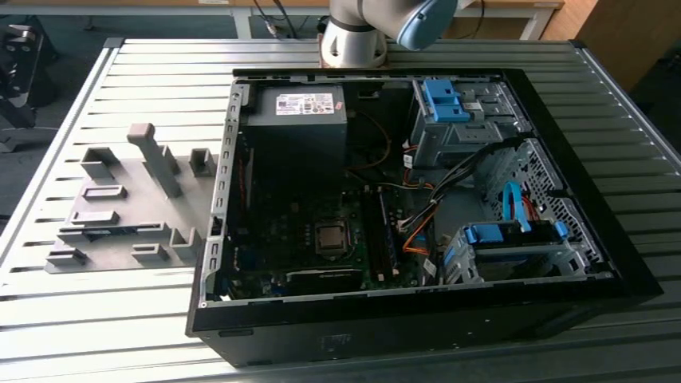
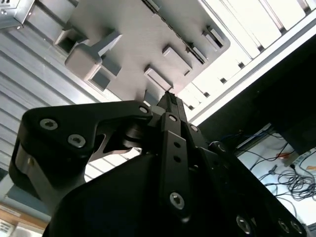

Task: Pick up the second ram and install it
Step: 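Pick up the second ram and move it above second insertion slot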

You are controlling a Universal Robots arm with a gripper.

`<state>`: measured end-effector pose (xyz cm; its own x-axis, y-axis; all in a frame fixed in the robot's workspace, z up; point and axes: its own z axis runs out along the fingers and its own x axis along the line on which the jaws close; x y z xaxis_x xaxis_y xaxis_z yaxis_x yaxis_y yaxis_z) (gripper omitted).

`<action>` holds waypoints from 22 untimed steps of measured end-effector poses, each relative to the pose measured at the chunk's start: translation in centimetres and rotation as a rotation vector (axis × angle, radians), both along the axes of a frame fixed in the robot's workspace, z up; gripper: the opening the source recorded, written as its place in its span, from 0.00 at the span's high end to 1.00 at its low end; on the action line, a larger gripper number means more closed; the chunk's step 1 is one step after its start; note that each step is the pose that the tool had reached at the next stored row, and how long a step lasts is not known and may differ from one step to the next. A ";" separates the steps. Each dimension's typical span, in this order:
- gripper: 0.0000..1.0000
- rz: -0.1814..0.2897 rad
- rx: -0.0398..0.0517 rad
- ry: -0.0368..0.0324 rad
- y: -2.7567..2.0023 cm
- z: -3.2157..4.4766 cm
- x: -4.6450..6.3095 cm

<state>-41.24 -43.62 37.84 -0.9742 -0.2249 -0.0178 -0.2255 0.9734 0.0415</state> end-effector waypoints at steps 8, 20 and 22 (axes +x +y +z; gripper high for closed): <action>0.89 0.096 0.0000 0.0000 -0.01 -0.02 -0.1; 0.89 0.100 0.0000 0.0000 -0.01 -0.02 -0.1; 0.89 0.116 0.0001 -0.0001 -0.01 -0.02 -0.1</action>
<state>-41.38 -43.63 37.82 -0.9418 -0.3358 -0.0179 -0.3362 0.9409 0.0416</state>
